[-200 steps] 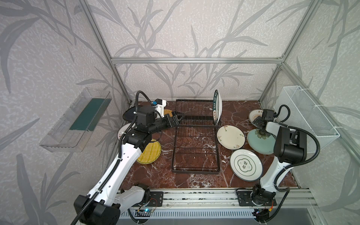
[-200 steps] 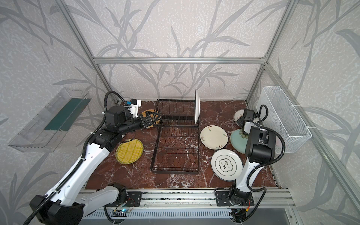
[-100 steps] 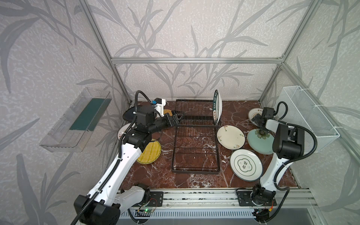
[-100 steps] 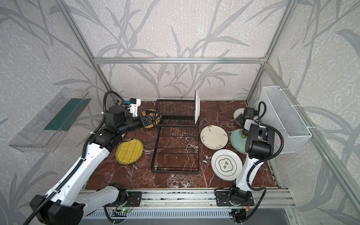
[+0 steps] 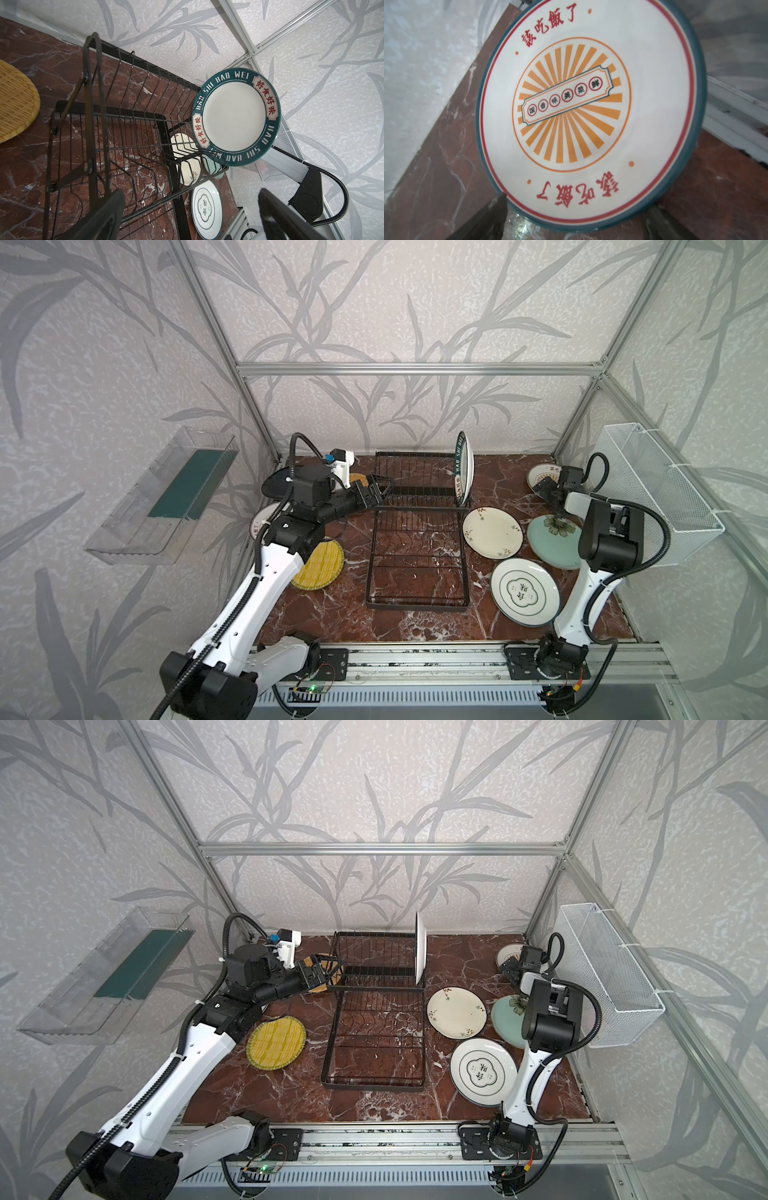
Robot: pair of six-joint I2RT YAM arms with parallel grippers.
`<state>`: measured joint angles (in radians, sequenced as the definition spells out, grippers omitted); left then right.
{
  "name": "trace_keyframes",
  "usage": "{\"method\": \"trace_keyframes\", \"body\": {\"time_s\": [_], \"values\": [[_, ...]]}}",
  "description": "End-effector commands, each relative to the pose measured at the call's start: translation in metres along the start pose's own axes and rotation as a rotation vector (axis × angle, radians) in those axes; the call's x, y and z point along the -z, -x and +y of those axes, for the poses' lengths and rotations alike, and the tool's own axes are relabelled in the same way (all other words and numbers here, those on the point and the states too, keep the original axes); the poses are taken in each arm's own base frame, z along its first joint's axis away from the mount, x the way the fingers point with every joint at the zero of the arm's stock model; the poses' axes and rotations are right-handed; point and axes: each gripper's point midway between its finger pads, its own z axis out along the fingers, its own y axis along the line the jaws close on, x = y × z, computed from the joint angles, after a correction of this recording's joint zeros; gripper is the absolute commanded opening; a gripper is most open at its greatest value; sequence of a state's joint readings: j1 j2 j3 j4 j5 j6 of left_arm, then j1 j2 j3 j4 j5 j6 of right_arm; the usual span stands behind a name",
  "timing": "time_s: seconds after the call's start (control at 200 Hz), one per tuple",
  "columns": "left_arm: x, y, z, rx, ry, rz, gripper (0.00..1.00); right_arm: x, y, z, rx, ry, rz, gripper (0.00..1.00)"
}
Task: Load plates into a dish rack
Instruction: Move the plate to the top-right of the table, then pick up the plate from the top-right of the table.
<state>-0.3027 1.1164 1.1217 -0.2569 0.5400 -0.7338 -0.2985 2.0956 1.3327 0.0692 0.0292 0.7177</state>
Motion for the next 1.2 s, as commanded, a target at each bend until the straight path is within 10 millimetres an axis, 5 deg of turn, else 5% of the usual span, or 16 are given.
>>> {"method": "trace_keyframes", "body": {"time_s": [0.0,0.52,0.66,1.195], "values": [[-0.001,0.003,0.002,-0.007,0.008,-0.015,0.99,0.001,0.000,-0.020,-0.222,-0.031,-0.060,0.91],[0.012,-0.004,0.006,-0.052,0.044,-0.009,0.99,-0.005,-0.024,-0.044,-0.568,-0.141,-0.134,0.74],[0.014,-0.004,0.005,-0.067,0.045,-0.006,0.99,-0.011,-0.031,-0.047,-0.624,-0.139,-0.140,0.58],[0.014,-0.002,0.004,-0.081,0.043,-0.013,0.99,-0.026,-0.034,-0.041,-0.700,-0.147,-0.112,0.25]]}}
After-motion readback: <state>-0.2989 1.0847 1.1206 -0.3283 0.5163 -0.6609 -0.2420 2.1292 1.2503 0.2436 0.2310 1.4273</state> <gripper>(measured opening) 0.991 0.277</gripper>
